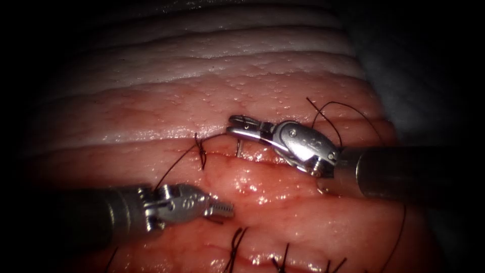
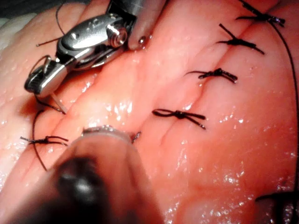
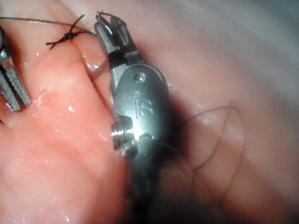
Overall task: Wound Closure
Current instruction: Push needle through tissue above incision with right hand
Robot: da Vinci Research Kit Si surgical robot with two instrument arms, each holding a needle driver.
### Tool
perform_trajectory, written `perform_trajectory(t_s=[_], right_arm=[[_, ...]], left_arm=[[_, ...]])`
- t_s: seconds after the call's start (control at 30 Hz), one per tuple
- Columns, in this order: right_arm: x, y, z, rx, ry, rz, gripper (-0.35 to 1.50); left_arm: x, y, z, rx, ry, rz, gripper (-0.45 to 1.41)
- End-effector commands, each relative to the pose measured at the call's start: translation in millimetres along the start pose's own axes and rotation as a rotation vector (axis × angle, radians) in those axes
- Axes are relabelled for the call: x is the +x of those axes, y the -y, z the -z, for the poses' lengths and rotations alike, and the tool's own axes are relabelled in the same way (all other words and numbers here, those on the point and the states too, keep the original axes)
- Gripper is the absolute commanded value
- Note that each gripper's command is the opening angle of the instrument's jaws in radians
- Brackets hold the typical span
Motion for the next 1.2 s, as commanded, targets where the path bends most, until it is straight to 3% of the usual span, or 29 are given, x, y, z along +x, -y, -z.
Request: perform_trajectory(t_s=[0.03,0.57,1.2], right_arm=[[-0.3,-0.2,-0.8,0.000,-0.002,-0.001,-0.35],[0.9,-0.7,-1.0,0.027,0.002,-0.105,-0.35],[-0.6,0.6,-1.6,0.111,-0.013,-0.509,-0.35]], left_arm=[[-0.1,0.2,-0.9,-0.003,-0.001,0.008,-0.28],[-1.0,1.0,-1.6,-0.008,-0.007,0.015,-0.28],[-1.1,1.2,-1.7,-0.007,-0.010,0.014,-0.28]])
